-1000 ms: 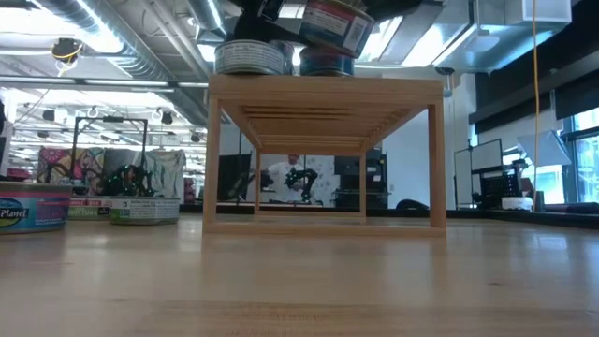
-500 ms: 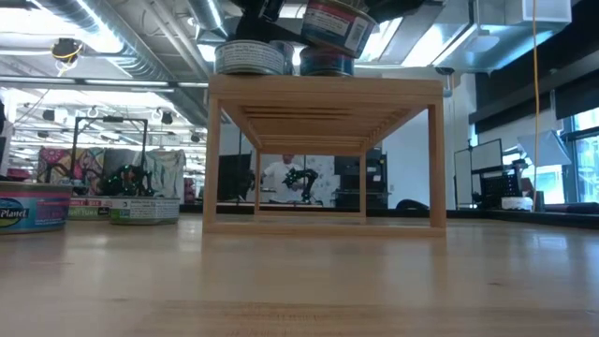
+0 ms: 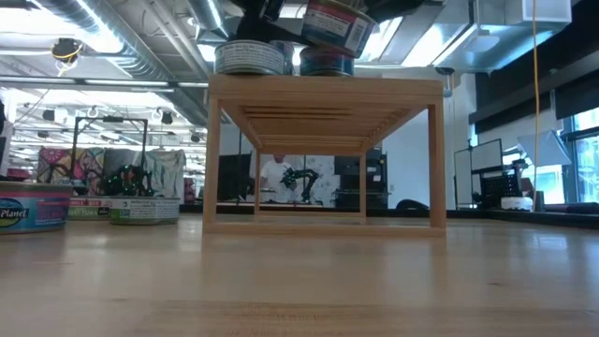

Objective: Stack canned seafood by type on shelf
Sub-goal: Put the blue tuna can on the shelf

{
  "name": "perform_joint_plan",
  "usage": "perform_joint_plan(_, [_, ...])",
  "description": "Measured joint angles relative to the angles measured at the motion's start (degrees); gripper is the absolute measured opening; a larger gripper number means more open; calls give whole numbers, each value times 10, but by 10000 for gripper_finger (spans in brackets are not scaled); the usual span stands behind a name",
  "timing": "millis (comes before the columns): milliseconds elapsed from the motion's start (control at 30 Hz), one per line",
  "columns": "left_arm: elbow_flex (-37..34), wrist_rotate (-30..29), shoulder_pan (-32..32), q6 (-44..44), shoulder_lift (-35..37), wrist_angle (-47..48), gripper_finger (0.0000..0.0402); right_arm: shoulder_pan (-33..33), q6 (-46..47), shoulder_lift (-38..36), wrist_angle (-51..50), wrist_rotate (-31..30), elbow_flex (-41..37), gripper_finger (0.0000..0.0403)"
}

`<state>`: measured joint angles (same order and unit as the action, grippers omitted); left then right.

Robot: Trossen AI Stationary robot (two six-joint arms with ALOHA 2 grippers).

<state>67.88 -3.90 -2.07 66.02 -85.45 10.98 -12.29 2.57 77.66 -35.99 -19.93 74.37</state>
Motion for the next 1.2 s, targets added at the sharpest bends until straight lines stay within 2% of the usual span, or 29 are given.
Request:
perform_joint_plan(200, [0, 7, -1, -17, 0, 8, 196, -29, -42, 15, 14, -21, -1, 312])
perform_joint_plan(433, [0, -1, 0, -15, 0, 5, 196, -47, -48, 37, 32, -117, -1, 312])
perform_joint_plan(667, [0, -5, 0, 1, 0, 7, 196, -47, -63, 39, 34, -140, -1, 312])
perform_joint_plan(900, [0, -5, 0, 1, 0, 7, 196, -55, -111, 35, 47, -198, 0, 312])
perform_joint_plan(1200, [0, -11, 13, 1, 0, 4, 196, -86, -176, 35, 92, -199, 0, 312])
